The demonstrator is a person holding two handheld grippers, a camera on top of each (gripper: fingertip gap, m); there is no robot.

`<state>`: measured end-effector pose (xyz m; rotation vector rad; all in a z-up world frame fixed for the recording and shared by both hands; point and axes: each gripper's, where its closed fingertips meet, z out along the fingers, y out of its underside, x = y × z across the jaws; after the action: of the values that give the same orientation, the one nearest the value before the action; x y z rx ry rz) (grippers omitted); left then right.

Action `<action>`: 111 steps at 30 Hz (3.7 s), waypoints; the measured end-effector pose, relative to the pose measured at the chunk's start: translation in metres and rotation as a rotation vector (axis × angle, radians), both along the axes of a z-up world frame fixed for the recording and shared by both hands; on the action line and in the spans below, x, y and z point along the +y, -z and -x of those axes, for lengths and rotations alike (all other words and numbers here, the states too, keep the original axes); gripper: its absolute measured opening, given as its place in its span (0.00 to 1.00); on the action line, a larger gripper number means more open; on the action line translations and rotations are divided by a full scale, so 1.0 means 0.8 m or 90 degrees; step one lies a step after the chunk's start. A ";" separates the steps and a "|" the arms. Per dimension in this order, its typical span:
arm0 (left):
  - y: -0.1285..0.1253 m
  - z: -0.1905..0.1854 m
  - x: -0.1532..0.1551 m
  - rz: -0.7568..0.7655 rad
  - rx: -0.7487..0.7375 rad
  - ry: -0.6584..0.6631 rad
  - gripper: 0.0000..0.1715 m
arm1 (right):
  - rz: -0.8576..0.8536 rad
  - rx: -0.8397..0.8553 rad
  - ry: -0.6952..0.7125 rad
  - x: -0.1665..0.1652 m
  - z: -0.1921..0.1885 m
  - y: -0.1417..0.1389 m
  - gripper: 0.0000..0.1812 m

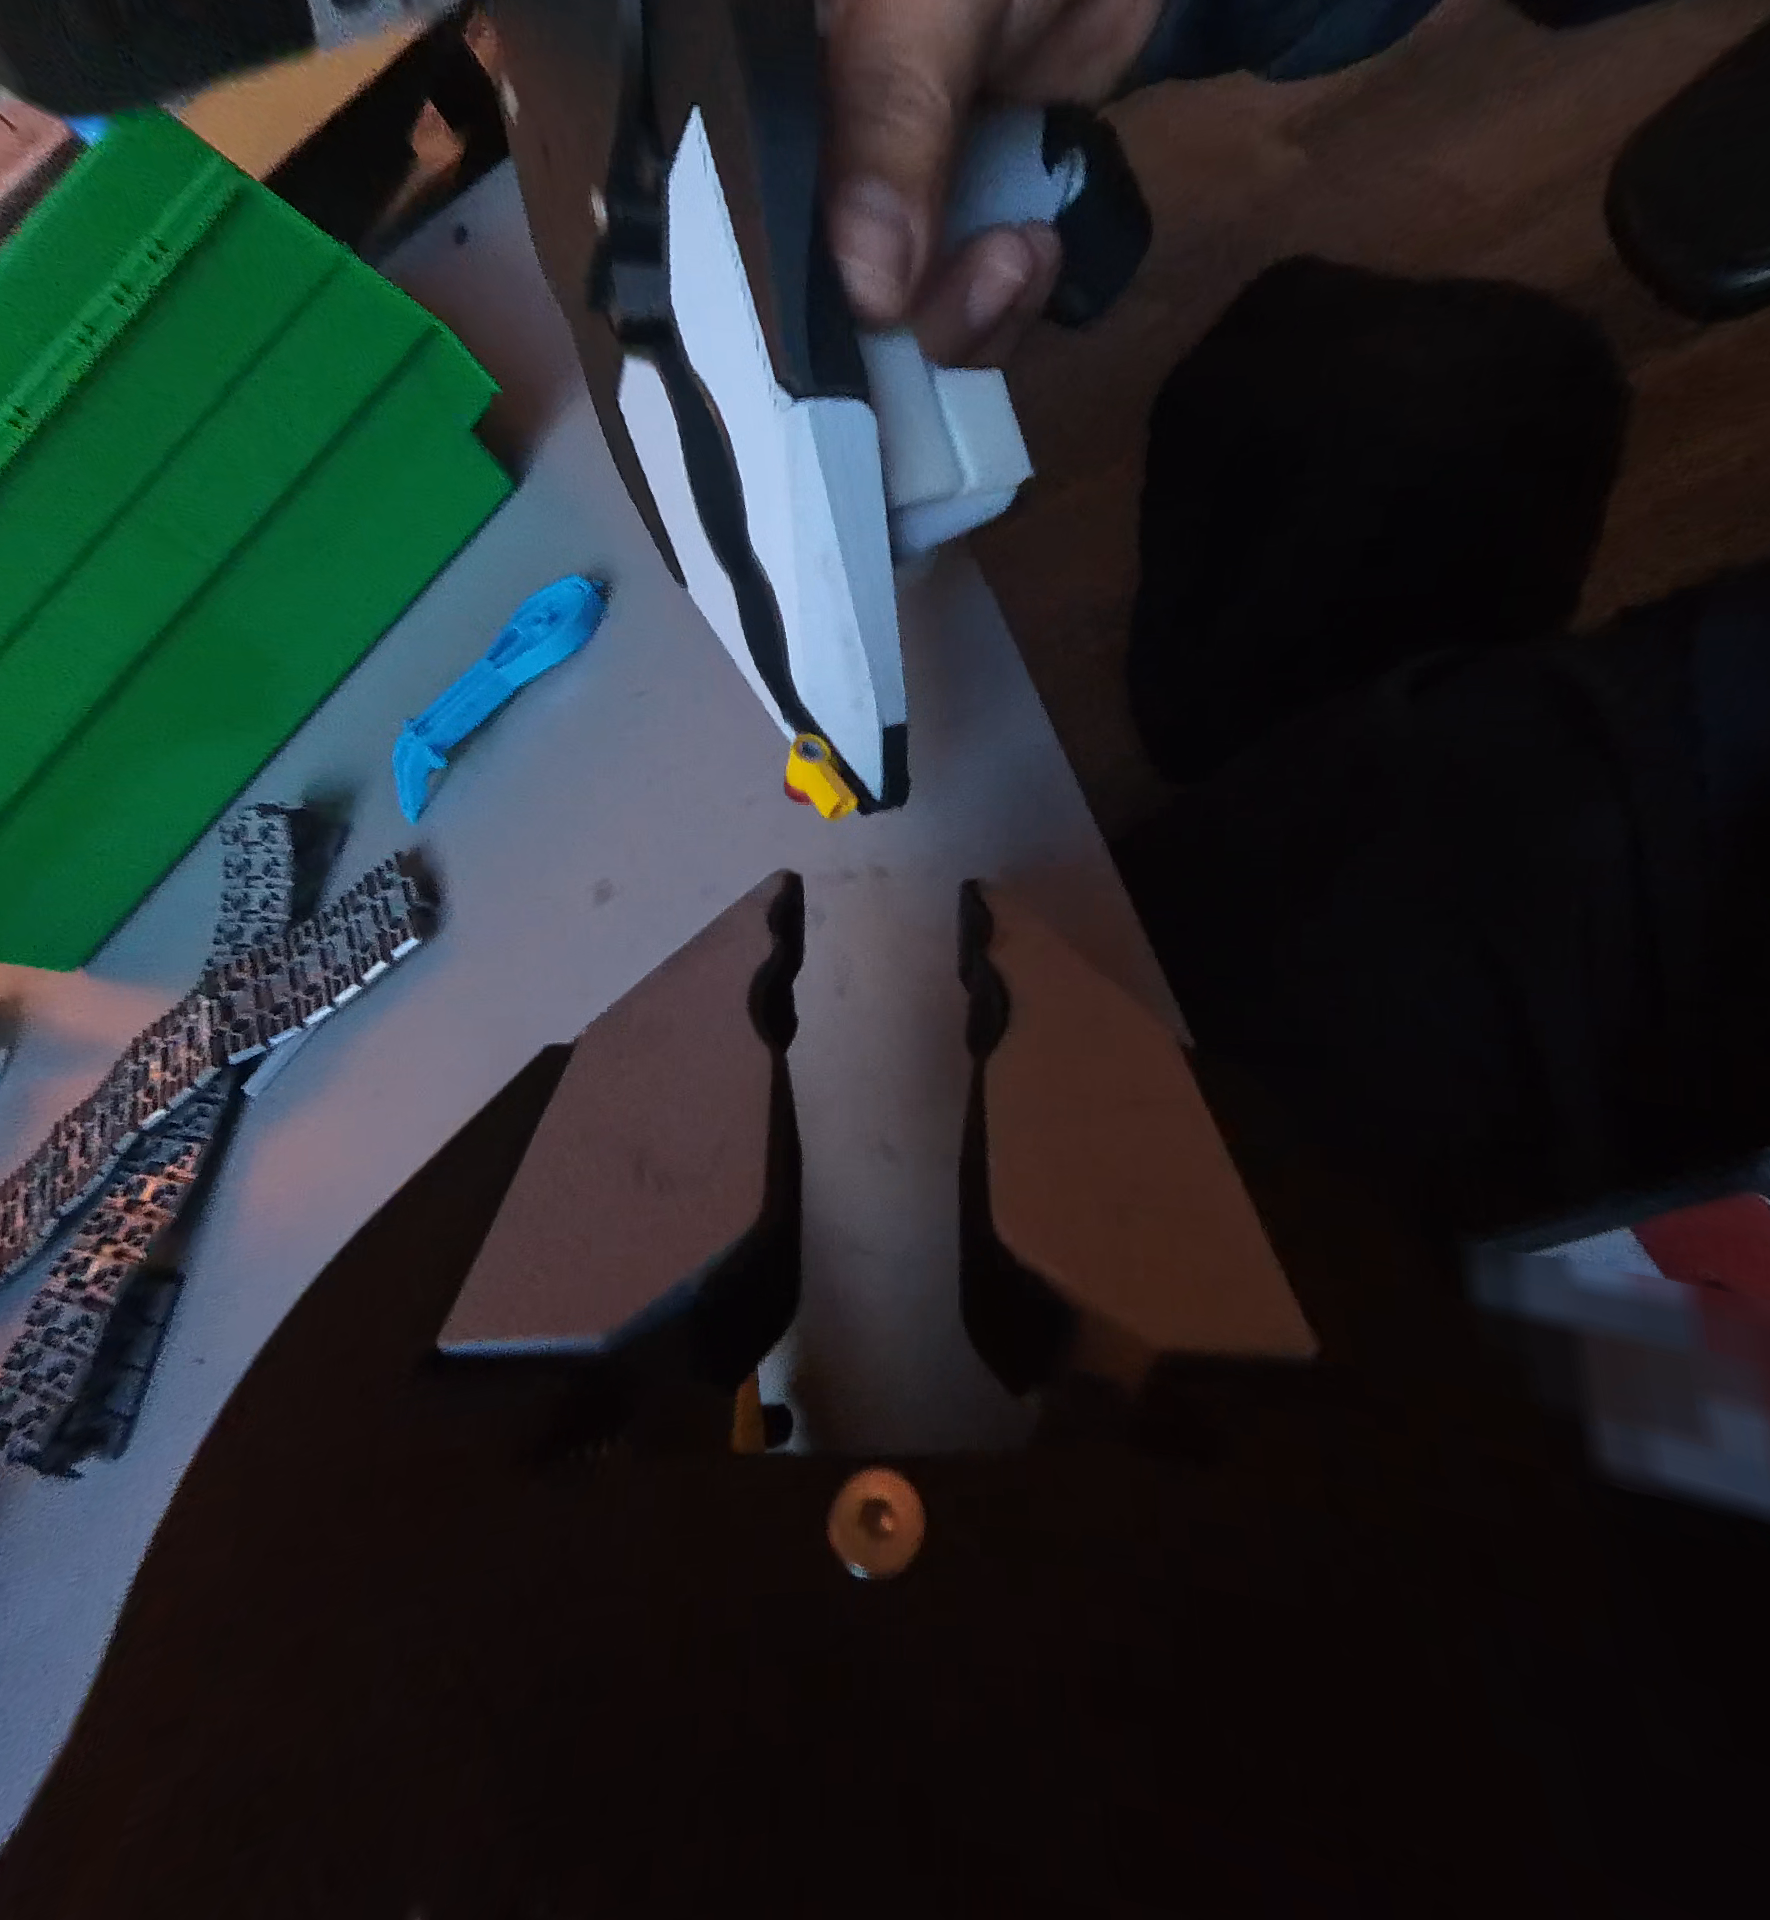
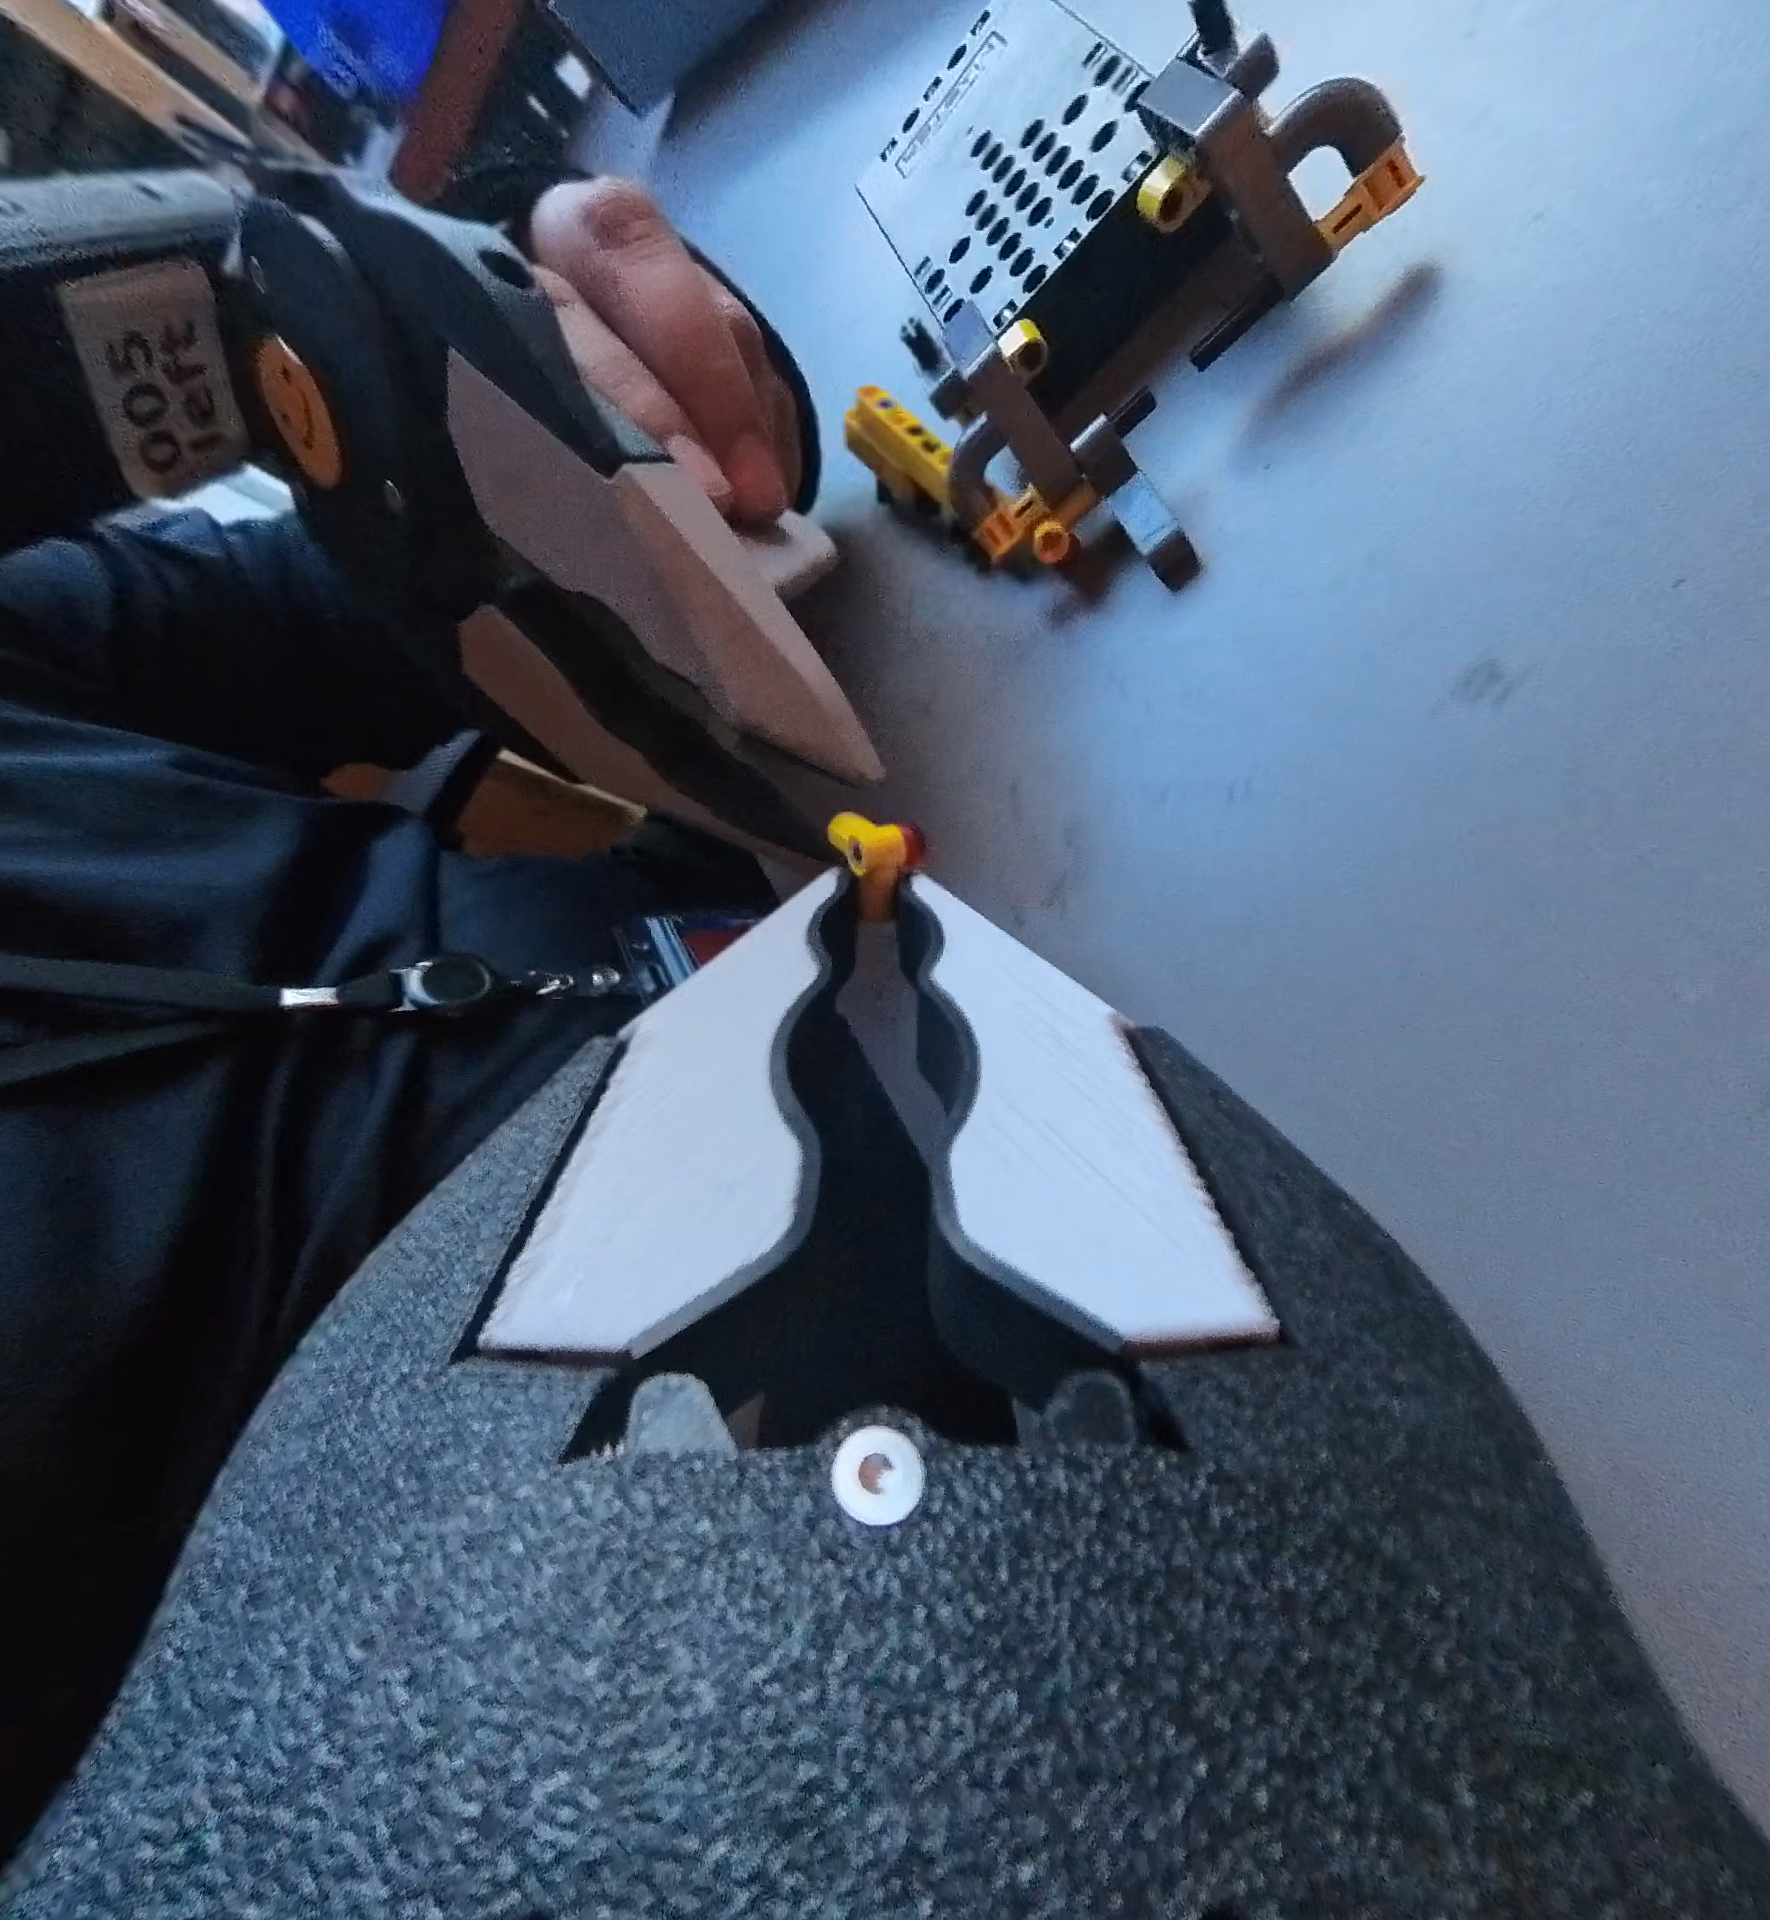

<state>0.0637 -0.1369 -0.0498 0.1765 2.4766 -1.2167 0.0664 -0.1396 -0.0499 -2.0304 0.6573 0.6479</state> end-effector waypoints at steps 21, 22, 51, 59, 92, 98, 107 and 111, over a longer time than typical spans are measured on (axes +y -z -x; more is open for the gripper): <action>0.001 0.009 -0.005 -0.022 -0.221 0.028 0.04 | -0.005 0.157 -0.075 0.002 0.023 0.009 0.03; 0.002 0.011 -0.004 -0.010 -0.191 0.029 0.04 | 0.011 0.141 -0.084 0.000 0.023 0.010 0.03; 0.005 0.031 -0.006 0.015 -0.083 0.090 0.08 | 0.098 0.038 -0.257 0.006 0.046 0.019 0.03; 0.011 0.036 -0.005 -0.006 -0.094 0.103 0.07 | 0.086 0.016 -0.269 0.007 0.052 0.019 0.03; -0.068 0.010 0.014 0.282 0.220 0.043 0.07 | 0.134 -0.938 -0.057 0.023 0.001 -0.072 0.03; -0.067 0.002 0.015 0.283 0.224 0.017 0.07 | 0.165 -0.934 -0.019 0.021 -0.011 -0.067 0.03; -0.067 -0.034 0.026 0.310 0.218 -0.093 0.12 | 0.304 -0.982 0.109 0.010 -0.050 -0.055 0.03; -0.069 -0.039 0.029 0.323 0.244 -0.103 0.13 | 0.309 -1.001 0.128 0.020 -0.052 -0.056 0.03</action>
<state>0.0948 -0.1139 0.0053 -0.4188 2.3154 -1.8908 0.1078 -0.1234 -0.0053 -2.1094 0.0023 -1.2867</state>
